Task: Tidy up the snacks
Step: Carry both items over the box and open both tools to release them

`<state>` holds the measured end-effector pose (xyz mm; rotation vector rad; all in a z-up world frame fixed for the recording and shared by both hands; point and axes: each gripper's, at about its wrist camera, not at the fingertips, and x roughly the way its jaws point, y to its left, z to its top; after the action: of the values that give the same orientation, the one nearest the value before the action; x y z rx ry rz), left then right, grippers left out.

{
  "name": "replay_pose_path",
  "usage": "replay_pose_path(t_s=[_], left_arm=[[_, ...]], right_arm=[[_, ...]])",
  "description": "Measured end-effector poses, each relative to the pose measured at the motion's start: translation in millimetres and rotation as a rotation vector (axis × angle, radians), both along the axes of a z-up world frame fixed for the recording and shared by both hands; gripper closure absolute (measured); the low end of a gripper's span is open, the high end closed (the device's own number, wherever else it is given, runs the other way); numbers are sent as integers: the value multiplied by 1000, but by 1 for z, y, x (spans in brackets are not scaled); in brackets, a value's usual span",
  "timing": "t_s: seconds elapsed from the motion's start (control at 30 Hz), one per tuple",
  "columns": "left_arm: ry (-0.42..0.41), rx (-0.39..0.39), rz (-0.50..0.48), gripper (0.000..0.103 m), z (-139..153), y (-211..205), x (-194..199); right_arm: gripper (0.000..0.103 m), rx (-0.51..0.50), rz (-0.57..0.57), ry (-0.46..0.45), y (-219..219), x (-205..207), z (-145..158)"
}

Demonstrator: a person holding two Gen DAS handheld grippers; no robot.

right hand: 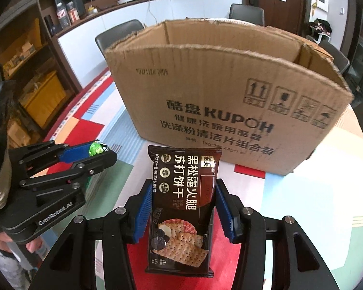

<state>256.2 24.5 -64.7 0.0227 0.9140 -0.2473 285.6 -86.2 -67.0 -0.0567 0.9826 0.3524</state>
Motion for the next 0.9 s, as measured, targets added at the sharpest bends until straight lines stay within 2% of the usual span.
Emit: replay_pose_path(t_s=[0.43, 0.67, 0.9], left_arm=[[-160, -5, -26, 77, 61, -19, -28], [-254, 5, -46, 77, 90, -29, -25], [-308, 11, -58, 77, 109, -38, -13]], right_arm=[[53, 43, -45, -136, -21, -22, 48], [53, 66, -72, -231, -33, -25, 79], [53, 76, -99, -298, -43, -19, 98]])
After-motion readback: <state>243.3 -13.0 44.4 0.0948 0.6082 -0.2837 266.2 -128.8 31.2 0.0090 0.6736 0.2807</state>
